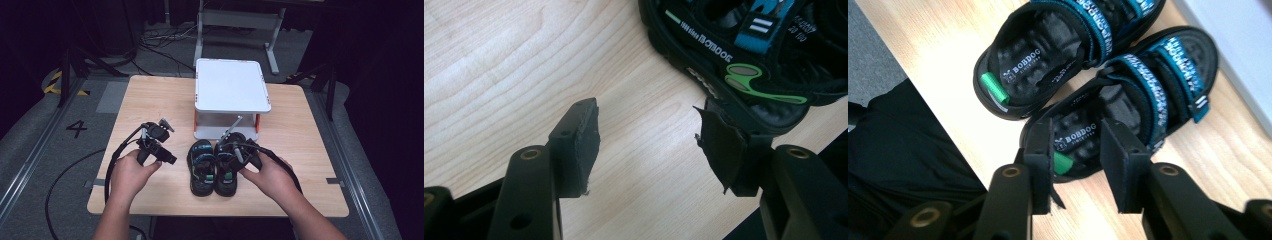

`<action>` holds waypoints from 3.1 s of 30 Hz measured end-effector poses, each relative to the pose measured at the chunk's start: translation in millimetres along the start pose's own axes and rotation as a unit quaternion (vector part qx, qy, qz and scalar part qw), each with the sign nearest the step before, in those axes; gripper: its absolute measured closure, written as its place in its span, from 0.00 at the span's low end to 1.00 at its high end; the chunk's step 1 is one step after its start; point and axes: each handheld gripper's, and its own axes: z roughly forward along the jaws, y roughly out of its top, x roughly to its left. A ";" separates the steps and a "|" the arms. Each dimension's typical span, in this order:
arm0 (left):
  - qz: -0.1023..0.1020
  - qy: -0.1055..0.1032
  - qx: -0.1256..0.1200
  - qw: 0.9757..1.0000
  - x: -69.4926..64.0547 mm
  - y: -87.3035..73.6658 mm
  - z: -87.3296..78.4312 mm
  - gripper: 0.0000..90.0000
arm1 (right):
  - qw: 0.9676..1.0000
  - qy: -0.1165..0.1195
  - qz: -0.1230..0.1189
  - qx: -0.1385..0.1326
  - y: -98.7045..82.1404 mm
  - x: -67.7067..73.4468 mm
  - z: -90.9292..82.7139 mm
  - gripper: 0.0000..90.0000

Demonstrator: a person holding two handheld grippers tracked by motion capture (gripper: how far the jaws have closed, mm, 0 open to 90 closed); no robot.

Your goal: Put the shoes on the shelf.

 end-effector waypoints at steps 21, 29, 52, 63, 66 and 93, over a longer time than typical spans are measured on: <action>0.015 -0.014 0.004 1.000 -7.5 13.5 7.2 0.46 | 0.997 -0.004 0.075 0.036 30.8 9.9 48.0 0.67; 0.021 -0.016 0.003 1.000 -6.3 19.6 8.1 0.46 | 0.991 0.009 0.127 0.038 20.5 -0.9 46.5 0.46; 0.036 -0.036 -0.012 0.999 -0.8 44.3 8.4 0.46 | 0.985 -0.020 0.174 0.012 19.6 13.1 39.3 0.46; 0.006 -0.020 -0.024 0.999 14.6 29.1 -2.4 0.46 | 0.983 -0.020 0.181 0.026 16.3 5.2 53.4 0.45; -0.009 -0.018 -0.026 0.999 19.9 25.0 -3.7 0.46 | 0.981 -0.004 0.193 0.022 14.4 1.2 56.6 0.43; -0.028 -0.011 -0.018 0.999 23.1 0.7 -4.6 0.46 | 0.983 -0.014 0.179 0.032 23.6 10.3 71.4 0.70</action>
